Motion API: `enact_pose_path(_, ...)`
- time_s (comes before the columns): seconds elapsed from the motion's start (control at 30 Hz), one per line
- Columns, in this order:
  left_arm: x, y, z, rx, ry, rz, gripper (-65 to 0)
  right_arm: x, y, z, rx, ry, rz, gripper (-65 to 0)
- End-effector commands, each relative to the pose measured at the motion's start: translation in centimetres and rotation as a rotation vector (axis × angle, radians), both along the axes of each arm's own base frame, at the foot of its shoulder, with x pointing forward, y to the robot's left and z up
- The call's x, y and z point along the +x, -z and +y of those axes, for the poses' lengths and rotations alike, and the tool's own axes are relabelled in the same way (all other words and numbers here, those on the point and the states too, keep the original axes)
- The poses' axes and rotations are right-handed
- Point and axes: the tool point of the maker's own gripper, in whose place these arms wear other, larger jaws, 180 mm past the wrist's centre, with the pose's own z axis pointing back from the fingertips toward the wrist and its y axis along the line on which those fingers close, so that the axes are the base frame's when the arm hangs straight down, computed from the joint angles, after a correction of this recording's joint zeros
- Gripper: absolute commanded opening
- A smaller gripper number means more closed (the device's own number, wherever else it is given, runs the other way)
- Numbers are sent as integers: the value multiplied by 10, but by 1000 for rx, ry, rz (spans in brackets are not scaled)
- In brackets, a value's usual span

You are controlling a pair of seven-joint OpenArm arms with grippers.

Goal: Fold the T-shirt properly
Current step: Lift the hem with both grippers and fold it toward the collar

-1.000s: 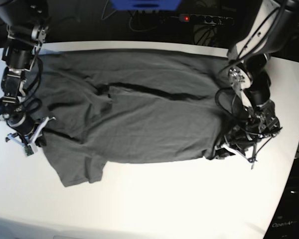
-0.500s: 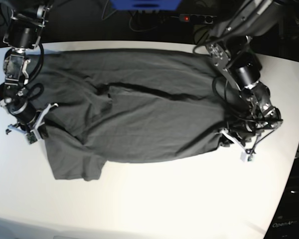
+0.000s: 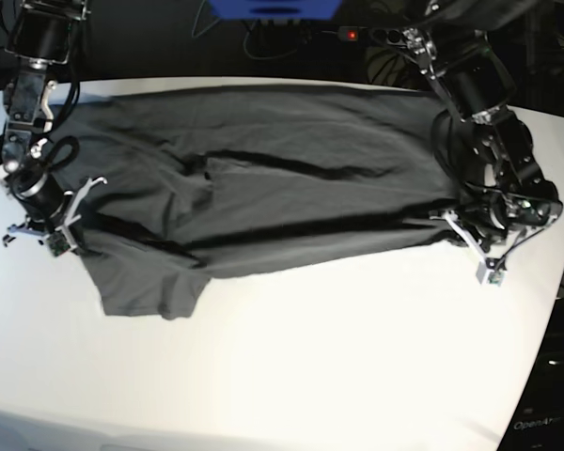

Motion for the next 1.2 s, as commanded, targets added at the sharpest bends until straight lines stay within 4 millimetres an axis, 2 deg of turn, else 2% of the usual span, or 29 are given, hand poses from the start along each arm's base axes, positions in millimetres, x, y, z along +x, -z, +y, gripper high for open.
enact_pose_path(0.0, 12, -14, 3, 5, 1, -50, -611, 10, -22, -11, -17, 10, -69, -647)
enact_pose_path(0.3, 18, -33, 4, 29, -1, -66, -611, 6, -47, -35, -131, 58, -112, -647)
enact_pose_path(0.5, 17, -54, -2, -4, 17, -91, -611, -7, -46, -34, -159, 84, -110, -647)
enact_pose_path(0.6, 15, -57, -1, 3, 18, -93, -611, -9, -54, -32, -174, 80, -131, -647)
enact_pose_path(0.8, 0, -43, -2, 0, 19, -52, -611, -25, -62, -39, -176, 136, -150, -647)
enact_pose_path(1.0, -12, -33, 0, 1, 14, -23, -611, -41, -50, -42, -178, 145, -108, -647)
enact_pose_path(1.17, -15, -34, 1, 10, 14, -10, -611, -49, -45, -38, -169, 123, -105, -647)
